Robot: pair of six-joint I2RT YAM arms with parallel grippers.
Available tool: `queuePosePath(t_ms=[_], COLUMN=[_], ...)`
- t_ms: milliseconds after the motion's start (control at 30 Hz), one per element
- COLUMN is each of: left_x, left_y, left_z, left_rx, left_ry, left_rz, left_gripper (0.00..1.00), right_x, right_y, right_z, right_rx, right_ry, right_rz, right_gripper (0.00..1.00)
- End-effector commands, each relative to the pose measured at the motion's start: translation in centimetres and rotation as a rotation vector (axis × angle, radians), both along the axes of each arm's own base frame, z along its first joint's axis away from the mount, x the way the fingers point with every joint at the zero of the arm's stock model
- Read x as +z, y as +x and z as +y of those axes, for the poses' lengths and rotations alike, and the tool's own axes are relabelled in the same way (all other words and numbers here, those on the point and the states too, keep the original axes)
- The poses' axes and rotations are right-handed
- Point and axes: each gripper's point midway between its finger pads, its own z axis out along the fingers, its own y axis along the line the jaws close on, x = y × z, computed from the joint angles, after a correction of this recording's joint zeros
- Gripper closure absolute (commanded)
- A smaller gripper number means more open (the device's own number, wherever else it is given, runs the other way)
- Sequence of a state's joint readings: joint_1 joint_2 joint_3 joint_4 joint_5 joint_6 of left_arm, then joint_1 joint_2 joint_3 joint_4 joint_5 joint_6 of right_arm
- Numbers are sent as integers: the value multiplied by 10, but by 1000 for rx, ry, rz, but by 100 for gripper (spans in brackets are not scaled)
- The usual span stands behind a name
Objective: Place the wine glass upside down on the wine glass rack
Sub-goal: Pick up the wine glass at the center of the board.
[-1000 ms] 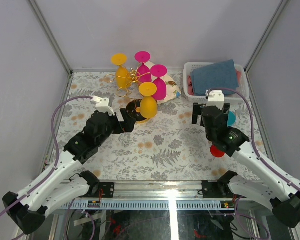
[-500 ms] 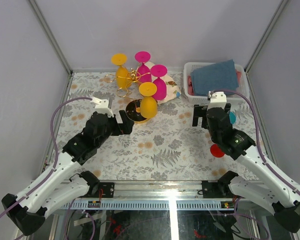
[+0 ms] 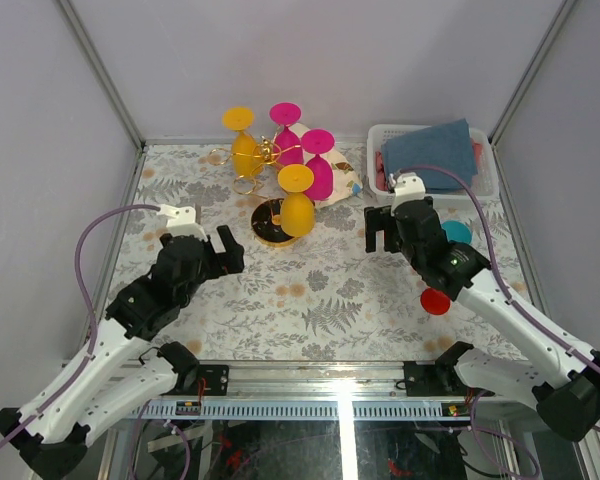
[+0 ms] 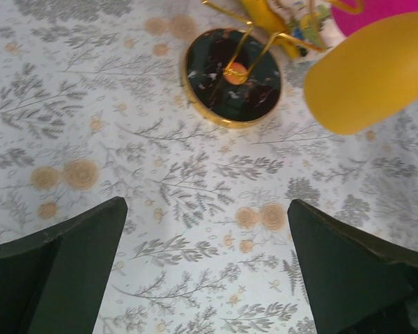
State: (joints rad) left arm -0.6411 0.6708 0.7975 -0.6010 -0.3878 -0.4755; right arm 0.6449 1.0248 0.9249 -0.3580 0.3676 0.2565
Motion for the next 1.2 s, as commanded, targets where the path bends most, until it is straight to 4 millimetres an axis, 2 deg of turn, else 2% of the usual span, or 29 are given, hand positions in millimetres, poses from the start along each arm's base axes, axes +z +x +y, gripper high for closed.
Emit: queuePosePath(t_ms=[0, 200, 433, 500, 667, 800, 933, 1067, 1167], left_x=[3, 12, 6, 6, 4, 8, 10, 8, 7], left_y=[0, 9, 16, 17, 19, 22, 22, 20, 20], left_z=[25, 28, 23, 24, 19, 11, 6, 7, 7], left_rx=[149, 228, 175, 165, 116, 69, 25, 17, 16], left_ry=[51, 10, 99, 116, 157, 157, 150, 160, 161], left_rz=[37, 32, 36, 27, 20, 3, -20, -26, -23], left_gripper=[0, 0, 0, 0, 0, 0, 0, 0, 0], right_x=[37, 41, 33, 33, 22, 8, -5, -23, -36], right_y=[17, 35, 54, 57, 66, 76, 82, 77, 71], right_z=[-4, -34, -98, -122, -158, -177, -187, -195, -192], right_rx=[-68, -228, -434, -523, -651, -728, -758, -801, -802], right_ry=[16, -81, 10, -2, -45, -77, -96, -111, -92], right_rz=[-78, -18, 35, 28, 28, 54, 82, 138, 182], right_gripper=[1, 1, 1, 1, 1, 1, 1, 1, 1])
